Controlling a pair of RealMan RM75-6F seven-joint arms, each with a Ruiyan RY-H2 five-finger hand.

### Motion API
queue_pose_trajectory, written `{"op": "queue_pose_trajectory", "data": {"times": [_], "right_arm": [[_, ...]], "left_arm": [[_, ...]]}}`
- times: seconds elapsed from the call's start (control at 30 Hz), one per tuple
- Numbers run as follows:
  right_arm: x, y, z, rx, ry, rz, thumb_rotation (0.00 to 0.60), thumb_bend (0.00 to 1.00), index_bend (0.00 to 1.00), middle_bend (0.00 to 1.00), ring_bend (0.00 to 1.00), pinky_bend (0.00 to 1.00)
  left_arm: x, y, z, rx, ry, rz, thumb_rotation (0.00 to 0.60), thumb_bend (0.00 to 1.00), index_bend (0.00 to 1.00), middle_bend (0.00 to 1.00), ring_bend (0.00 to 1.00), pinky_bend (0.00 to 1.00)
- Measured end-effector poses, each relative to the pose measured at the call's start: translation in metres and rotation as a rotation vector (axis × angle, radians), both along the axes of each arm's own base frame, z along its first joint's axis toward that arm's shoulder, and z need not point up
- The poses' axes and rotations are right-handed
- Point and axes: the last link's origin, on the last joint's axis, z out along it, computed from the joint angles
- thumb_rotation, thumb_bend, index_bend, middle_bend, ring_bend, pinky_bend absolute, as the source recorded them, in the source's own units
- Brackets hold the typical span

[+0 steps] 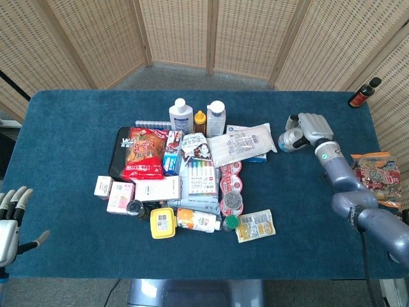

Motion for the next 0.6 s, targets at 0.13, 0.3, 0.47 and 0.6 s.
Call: {"op": "queue_pose_trajectory", "data": {"times": [0.13,0.3,0.47,0.6], "right_arm": [[0.016,0.009,0.023,-0.027,-0.043,0.031,0.600,0.16,0.55,0.88,0.97,0.61],[0.040,0.022,0.054,-0.074,-0.090,0.066,0.600,0.16,0.55,0.88,0.97,0.61],[0.061,0.035,0.082,-0.120,-0.115,0.098,0.600,0.16,0.55,0.88,0.98,0.61],[0.071,0.044,0.095,-0.148,-0.118,0.114,0.600,0.16,0.55,0.88,0.98,0.61]], "left_arm": [[0.000,0.002,-0.001,-0.003,-0.005,-0.006,0.546,0.15,0.08,0.00,0.00,0.00],[-0.001,0.004,-0.002,-0.006,-0.010,-0.011,0.546,0.15,0.08,0.00,0.00,0.00],[-0.001,0.007,-0.004,-0.011,-0.013,-0.018,0.547,0.15,0.08,0.00,0.00,0.00],[-0.001,0.007,-0.005,-0.015,-0.013,-0.018,0.548,0.15,0.08,0.00,0.00,0.00]]}}
